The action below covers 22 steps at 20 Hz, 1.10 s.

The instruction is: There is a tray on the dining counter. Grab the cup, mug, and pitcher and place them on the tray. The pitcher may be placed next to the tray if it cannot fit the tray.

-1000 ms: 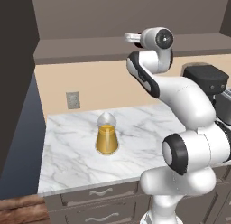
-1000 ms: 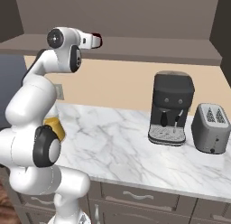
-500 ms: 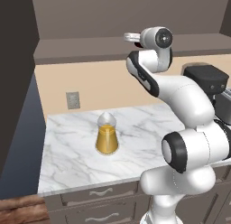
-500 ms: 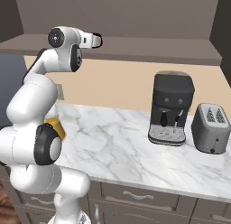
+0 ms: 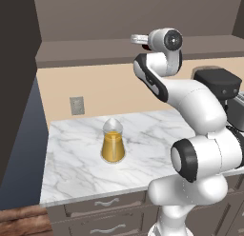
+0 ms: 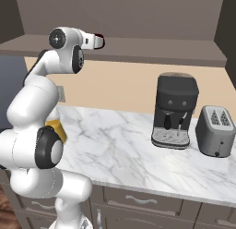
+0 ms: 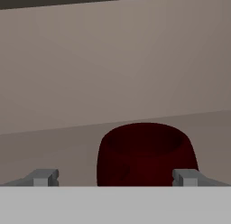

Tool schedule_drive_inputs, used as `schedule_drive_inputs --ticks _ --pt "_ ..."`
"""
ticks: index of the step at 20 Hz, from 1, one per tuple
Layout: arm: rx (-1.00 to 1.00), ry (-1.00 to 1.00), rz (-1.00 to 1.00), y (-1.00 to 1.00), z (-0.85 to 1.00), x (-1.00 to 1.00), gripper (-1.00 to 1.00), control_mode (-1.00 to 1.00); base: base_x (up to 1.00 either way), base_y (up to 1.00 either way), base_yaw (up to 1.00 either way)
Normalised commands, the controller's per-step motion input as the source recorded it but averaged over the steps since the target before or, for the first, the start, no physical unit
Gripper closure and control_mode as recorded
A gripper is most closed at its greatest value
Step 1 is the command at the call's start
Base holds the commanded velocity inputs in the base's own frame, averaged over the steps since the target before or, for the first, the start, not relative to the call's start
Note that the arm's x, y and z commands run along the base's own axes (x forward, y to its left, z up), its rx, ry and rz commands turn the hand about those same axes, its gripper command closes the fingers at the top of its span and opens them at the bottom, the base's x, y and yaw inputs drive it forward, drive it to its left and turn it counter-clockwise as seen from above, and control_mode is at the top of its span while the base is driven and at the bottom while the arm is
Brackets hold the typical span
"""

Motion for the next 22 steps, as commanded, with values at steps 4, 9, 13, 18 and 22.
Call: schedule_drive_inputs --ticks 4,9,13,18,22 --pt "0.0 0.0 0.0 0.0 0.0 0.0 -1.0 -1.0 0.0 0.0 0.0" --pt "0.0 0.0 0.0 0.0 0.0 0.0 1.0 -1.0 0.0 0.0 0.0" --pt "0.0 0.0 0.0 0.0 0.0 0.0 1.0 -1.0 0.0 0.0 0.0" --pt "0.0 0.0 0.0 0.0 0.0 0.0 1.0 -1.0 0.0 0.0 0.0" --pt "0.0 0.0 0.0 0.0 0.0 0.0 1.0 -1.0 0.0 0.0 0.0"
